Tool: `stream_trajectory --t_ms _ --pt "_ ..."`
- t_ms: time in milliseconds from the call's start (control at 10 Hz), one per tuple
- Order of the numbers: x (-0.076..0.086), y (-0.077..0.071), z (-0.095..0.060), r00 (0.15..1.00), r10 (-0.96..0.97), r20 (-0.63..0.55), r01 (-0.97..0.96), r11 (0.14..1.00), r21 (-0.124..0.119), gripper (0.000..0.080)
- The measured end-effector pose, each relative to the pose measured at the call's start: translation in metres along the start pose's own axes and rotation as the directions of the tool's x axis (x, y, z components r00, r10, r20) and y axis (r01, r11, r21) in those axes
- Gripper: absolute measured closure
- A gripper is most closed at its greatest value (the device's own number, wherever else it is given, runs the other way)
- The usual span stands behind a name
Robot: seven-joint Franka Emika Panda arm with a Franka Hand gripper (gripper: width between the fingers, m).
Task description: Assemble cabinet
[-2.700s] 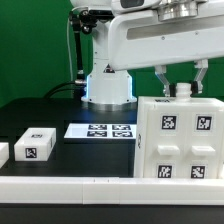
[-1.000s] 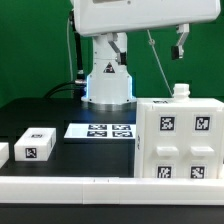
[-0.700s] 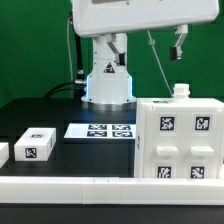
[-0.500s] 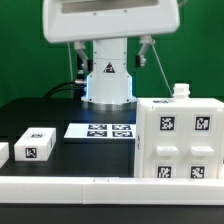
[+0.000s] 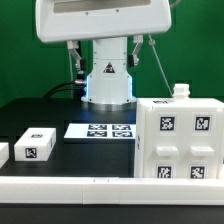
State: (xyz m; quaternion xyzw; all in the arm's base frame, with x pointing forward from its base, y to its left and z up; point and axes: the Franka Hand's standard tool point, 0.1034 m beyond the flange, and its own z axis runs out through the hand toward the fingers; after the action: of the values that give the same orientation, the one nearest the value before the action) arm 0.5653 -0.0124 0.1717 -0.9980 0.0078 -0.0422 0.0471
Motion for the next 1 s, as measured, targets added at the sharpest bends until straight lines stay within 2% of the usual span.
stream_trajectory --t_ms 100,200,300,400,500,900,1000 --pt "-0.014 0.017 0.01 1.0 -0.003 0.01 0.004 1.0 -0.013 0.0151" --pt "-0.033 0.041 0.021 0.999 0.021 0.04 -0.02 1.0 -0.023 0.0151" --pt "-0.045 0.067 0.028 0.998 0.037 0.042 -0.035 0.999 -0.034 0.0151" --pt "-0.046 0.086 0.032 0.999 0.046 0.025 -0.045 0.998 -0.041 0.0151" --pt "-0.048 0.089 0.036 0.998 0.061 0.018 -0.061 0.997 -0.037 0.0151" --pt "-0.048 0.088 0.038 0.998 0.054 0.023 -0.053 0.998 -0.038 0.0151" --pt "-0.056 0.099 0.049 0.999 0.031 0.036 -0.029 0.999 -0.046 0.0151"
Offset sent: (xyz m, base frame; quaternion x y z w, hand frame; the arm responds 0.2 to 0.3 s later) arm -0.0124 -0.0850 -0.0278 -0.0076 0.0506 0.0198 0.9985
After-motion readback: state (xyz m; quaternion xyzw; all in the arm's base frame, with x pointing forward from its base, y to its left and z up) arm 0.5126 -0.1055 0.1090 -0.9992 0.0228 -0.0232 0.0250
